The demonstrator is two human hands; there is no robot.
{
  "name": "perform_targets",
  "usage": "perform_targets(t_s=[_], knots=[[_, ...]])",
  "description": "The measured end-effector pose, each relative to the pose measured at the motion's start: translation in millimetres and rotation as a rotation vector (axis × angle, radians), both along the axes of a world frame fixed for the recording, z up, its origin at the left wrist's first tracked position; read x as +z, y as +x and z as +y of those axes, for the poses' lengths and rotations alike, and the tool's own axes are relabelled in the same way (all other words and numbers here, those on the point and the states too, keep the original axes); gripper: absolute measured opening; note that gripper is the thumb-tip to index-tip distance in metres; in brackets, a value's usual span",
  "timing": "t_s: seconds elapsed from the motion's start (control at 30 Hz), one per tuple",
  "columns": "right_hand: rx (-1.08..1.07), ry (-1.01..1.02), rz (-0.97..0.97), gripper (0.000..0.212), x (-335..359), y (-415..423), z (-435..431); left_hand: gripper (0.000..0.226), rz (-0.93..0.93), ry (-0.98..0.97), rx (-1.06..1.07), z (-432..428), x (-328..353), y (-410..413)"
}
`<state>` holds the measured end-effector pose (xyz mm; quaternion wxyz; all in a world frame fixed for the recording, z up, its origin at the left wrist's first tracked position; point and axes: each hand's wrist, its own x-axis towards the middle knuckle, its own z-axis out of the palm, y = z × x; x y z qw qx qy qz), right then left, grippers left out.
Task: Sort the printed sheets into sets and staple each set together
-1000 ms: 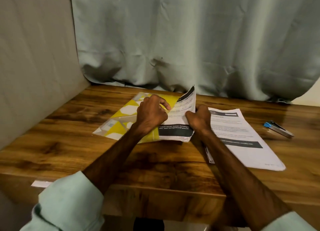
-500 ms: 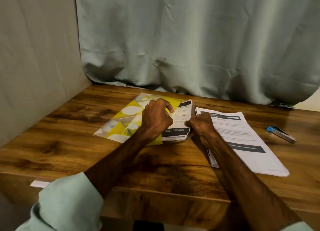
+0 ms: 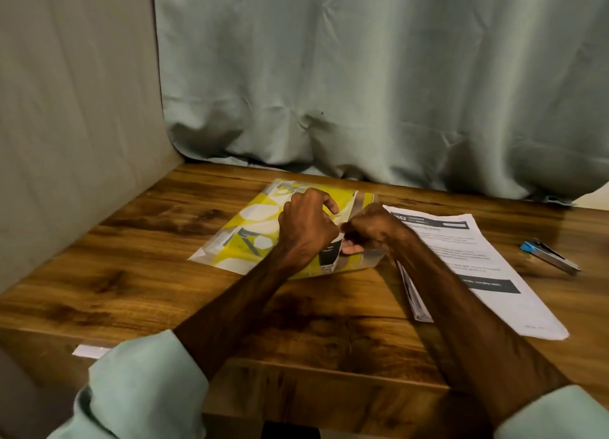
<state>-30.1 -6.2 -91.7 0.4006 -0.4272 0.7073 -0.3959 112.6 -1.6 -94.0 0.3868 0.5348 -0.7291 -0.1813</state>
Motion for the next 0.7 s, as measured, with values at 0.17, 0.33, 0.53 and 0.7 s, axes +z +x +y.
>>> perform_targets(t_s=[0.17, 0.33, 0.53, 0.7], knots=[[0.004, -0.004, 0.002, 0.024, -11, -3, -2, 0.031, 0.011, -0.017, 0.013, 3, 1, -1], [-0.009, -0.054, -0.123, 0.016, -16, 8, -3, 0.031, 0.022, -0.020, -0.011, 5, 1, -2], [-0.032, -0.101, -0.092, 0.012, -15, 11, -3, 0.027, 0.013, -0.020, -0.015, 3, 0, 0], [0.081, -0.048, 0.042, 0.018, -9, 10, 5, 0.029, -0.026, 0.007, 0.000, 3, -3, 0]])
